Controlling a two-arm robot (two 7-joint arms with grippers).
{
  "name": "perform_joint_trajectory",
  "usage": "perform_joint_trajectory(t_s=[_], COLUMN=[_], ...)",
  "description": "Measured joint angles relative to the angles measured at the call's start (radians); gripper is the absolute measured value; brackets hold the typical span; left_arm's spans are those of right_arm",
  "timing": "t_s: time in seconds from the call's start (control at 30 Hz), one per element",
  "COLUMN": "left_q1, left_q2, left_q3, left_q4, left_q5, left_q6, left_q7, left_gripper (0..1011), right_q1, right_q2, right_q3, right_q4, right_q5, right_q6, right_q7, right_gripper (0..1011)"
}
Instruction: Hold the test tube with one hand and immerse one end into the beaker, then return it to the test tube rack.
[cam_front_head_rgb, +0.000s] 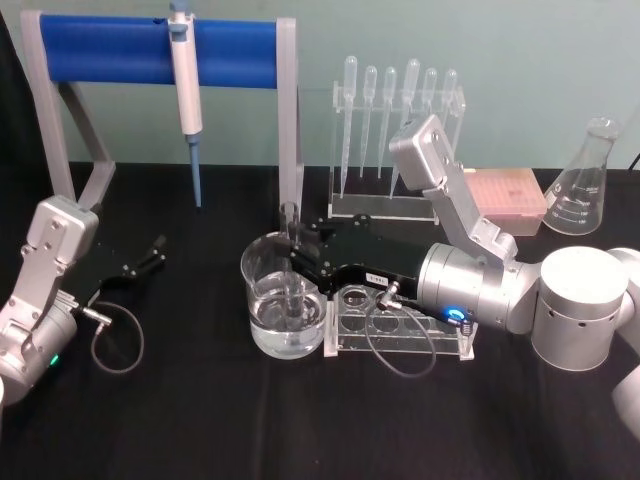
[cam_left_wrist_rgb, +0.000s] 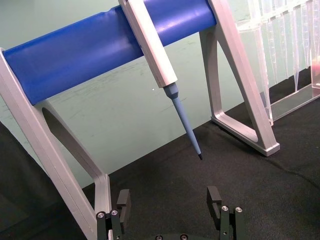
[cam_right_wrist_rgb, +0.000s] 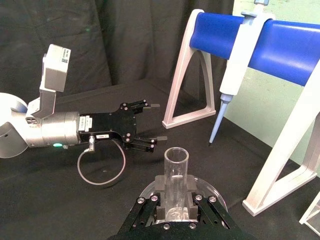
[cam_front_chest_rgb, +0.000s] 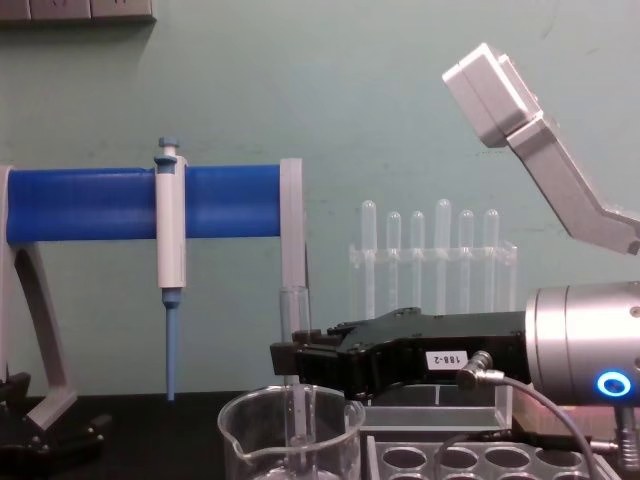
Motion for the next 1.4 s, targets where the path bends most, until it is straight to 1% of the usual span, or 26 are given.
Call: perform_joint_trajectory(t_s=[1.4], left_q1=[0.000], left_q2=[0.000], left_q3=[0.000], left_q4=[0.000], left_q5=[0.000], left_q6=[0.000], left_q7=[0.000], left_gripper=[1000], right_q1=[0.000], right_q2=[0.000], right_q3=[0.000], right_q4=[0.000], right_q5=[0.000], right_q6=[0.000], right_q7=[0.000], right_gripper=[241])
